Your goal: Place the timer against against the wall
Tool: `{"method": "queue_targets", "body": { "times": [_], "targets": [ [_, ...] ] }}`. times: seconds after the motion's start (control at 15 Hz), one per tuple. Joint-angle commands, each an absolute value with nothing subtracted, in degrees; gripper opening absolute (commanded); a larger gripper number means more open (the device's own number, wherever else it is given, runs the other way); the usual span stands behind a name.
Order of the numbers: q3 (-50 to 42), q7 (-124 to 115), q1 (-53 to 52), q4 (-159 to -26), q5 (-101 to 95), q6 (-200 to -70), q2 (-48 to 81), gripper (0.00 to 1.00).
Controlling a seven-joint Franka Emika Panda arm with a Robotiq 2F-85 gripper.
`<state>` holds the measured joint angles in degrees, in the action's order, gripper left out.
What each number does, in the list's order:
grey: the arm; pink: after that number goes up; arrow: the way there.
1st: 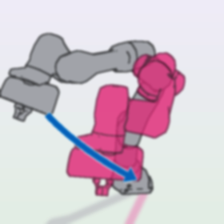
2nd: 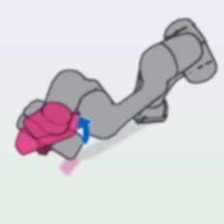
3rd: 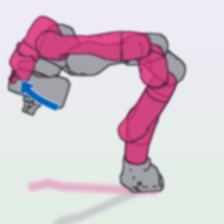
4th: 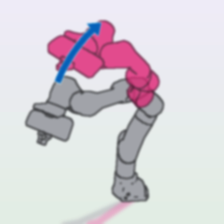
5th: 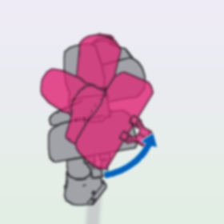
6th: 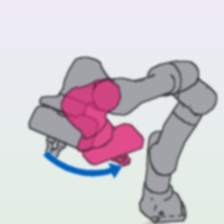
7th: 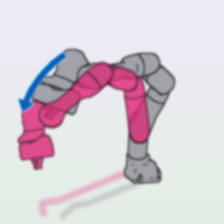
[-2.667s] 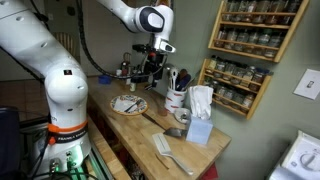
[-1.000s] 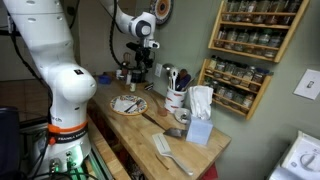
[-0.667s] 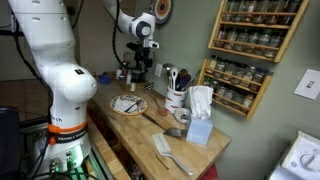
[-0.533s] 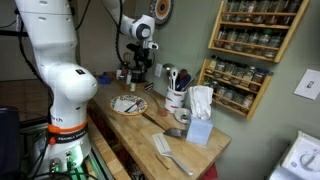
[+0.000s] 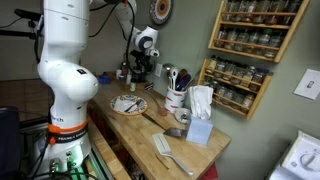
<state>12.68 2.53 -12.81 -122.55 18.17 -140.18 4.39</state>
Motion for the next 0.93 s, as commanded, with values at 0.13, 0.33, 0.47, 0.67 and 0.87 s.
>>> {"method": "queue_targets", "body": {
  "times": [0.13, 0.33, 0.47, 0.67, 0.87],
  "targets": [
    [12.8, 2.3, -12.8, -118.1, 17.5, -152.1, 14.3, 1.00],
    [13.6, 2.9, -11.8, -118.8, 17.6, -150.9, 13.9, 1.00],
    [13.5, 2.9, -11.6, -118.3, 17.1, -151.2, 15.0, 1.00],
    [14.6, 5.5, -11.0, -115.9, 18.8, -151.7, 17.3, 1.00],
    [15.4, 6.7, -10.3, -113.3, 19.6, -152.1, 20.3, 1.00]
  ]
}}
